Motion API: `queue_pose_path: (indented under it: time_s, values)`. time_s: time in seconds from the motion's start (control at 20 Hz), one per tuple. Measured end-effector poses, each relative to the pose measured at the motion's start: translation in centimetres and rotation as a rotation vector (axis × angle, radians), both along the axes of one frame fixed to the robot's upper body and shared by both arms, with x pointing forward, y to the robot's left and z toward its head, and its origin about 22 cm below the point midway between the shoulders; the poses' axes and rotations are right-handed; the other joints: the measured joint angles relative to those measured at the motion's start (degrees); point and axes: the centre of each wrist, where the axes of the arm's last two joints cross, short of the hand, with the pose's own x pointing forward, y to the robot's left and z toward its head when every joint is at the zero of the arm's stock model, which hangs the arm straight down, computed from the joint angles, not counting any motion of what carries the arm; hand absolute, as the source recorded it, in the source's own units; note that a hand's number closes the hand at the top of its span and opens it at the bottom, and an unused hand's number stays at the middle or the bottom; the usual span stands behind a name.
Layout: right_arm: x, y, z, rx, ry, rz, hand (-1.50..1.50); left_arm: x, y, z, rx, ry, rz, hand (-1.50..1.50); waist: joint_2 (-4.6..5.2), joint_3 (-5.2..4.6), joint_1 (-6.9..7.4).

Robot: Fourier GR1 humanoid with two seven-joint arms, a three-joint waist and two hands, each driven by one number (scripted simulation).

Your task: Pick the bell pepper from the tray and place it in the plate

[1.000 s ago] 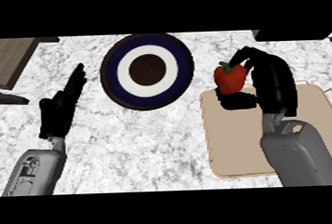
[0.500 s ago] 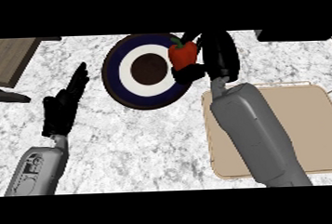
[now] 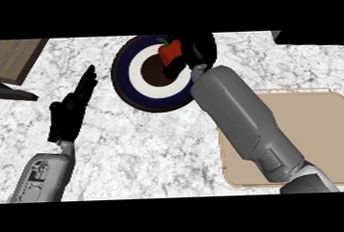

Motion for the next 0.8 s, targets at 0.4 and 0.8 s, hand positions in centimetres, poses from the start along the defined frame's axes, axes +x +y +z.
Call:
queue_pose_path:
  time_s: [0.4, 0.8]
  values:
    - [1.3, -0.8, -3.2, 0.123, 0.132, -0.061, -1.50, 0.7, -1.4, 0.4, 0.004, -0.022, -0.044, 0.00, 0.72, 0.04, 2.35]
    - [1.4, -1.3, -3.8, 0.359, 0.064, -0.056, -1.50, 1.2, -1.6, 1.0, 0.000, -0.020, -0.055, 0.00, 0.80, 0.11, 3.08]
